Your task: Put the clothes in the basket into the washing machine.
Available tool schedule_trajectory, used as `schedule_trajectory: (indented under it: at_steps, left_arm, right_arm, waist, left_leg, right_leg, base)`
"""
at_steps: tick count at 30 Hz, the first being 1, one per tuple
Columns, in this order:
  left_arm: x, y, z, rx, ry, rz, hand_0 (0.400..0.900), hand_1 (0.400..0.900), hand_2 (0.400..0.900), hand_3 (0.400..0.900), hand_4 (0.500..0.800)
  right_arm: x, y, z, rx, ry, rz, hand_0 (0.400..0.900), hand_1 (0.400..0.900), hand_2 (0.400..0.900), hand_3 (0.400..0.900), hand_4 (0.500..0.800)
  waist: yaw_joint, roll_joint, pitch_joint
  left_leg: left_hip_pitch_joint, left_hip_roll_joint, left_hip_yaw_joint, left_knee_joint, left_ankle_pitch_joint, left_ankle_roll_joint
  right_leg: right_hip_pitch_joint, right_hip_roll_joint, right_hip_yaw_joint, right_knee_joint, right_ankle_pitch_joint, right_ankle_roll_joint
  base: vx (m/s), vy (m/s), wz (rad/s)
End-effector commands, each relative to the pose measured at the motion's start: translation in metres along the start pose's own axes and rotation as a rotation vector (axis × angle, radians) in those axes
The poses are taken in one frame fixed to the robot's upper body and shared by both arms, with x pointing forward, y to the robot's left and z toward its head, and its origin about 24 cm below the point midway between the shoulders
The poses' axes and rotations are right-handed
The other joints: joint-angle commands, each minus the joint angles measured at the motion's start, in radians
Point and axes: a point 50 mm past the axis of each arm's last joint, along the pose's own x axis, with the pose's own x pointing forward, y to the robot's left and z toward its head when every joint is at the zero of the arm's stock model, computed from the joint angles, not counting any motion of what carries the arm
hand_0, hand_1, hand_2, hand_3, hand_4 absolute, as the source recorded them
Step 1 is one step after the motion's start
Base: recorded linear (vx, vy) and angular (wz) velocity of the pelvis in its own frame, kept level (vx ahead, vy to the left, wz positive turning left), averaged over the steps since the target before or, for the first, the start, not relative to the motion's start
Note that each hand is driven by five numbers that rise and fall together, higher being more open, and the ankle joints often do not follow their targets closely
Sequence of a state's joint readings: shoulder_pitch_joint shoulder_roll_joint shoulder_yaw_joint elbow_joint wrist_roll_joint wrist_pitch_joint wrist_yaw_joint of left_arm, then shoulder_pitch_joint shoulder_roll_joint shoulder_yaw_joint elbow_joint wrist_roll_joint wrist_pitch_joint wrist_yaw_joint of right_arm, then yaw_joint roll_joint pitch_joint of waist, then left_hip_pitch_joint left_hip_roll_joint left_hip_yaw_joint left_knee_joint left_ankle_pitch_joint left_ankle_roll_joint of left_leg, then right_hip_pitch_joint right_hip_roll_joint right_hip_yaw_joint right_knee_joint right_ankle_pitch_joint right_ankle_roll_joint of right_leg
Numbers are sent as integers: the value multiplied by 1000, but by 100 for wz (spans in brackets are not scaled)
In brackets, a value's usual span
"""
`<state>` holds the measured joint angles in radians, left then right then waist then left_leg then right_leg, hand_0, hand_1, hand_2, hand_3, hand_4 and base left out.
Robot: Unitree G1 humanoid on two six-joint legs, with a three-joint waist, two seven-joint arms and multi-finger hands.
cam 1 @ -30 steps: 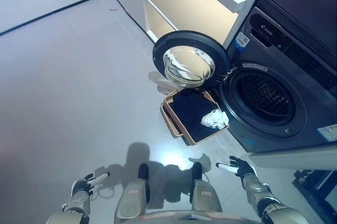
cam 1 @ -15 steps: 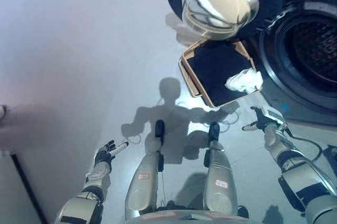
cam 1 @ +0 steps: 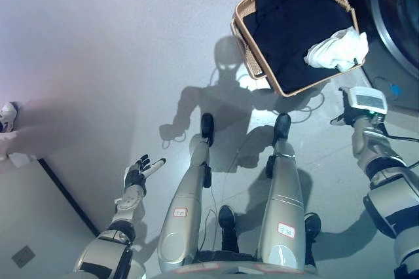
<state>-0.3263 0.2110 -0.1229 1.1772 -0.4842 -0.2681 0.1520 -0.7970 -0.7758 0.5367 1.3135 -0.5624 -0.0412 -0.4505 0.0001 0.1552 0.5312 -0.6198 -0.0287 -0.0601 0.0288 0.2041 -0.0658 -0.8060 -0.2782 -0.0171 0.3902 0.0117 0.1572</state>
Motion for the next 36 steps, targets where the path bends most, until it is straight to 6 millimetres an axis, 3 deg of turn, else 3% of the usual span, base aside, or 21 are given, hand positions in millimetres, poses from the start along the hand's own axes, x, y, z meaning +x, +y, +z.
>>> schedule_trajectory:
  at_steps: [1,12,22,26,31,32,36]
  left_arm:
    - [-4,24,-8,-45,6,109,900,900,900,900,800]
    - [-7,20,-17,-68,31,122,900,900,900,900,800]
    - [-5,24,-10,-66,-4,140,900,900,900,900,800]
    - [-4,25,-4,-97,-25,153,900,900,900,900,800]
    - [-4,32,-6,-109,-11,178,900,900,900,900,800]
    - [-6,35,-11,-105,1,188,900,900,900,900,800]
    - [-10,41,-17,-145,5,210,900,900,900,900,800]
  right_arm:
    - [7,-35,-34,-148,65,-145,900,900,900,900,800]
    - [12,-55,-32,-195,52,-261,900,900,900,900,800]
    - [20,-97,-35,-138,79,-427,900,900,900,900,800]
    - [23,-119,-40,-97,110,-507,900,900,900,900,800]
    - [25,-133,-37,-63,116,-571,900,900,900,900,800]
    - [24,-134,-38,-58,119,-578,900,900,900,900,800]
    - [25,-148,-40,-35,130,-621,900,900,900,900,800]
  waist:
    - [-12,-15,-11]
    - [5,-19,-20]
    - [32,-18,-33]
    - [28,-19,-20]
    - [22,-16,-32]
    - [22,-14,-35]
    - [25,-1,-38]
  left_leg:
    - [-49,78,-40,116,-101,-101]
    - [30,113,-74,20,-69,-112]
    - [35,114,-98,27,-71,-117]
    - [-136,62,-103,254,-141,-121]
    - [-315,58,-101,469,-209,-123]
    - [-334,59,-102,524,-261,-124]
    - [-442,54,-95,621,-298,-122]
  right_leg:
    - [-31,-71,54,-155,226,77]
    - [1,-60,25,-125,194,78]
    - [-3,-61,9,-64,148,69]
    - [-125,-68,55,107,87,48]
    - [-273,-64,106,290,18,27]
    - [-297,-60,117,349,-32,27]
    - [-407,-55,142,432,-55,23]
  base:
    - [21,-41,5]
    - [62,-54,7]
    - [9,-41,13]
    - [-112,-34,20]
    - [-58,-9,5]
    - [49,-23,-4]
    - [-36,8,-1]
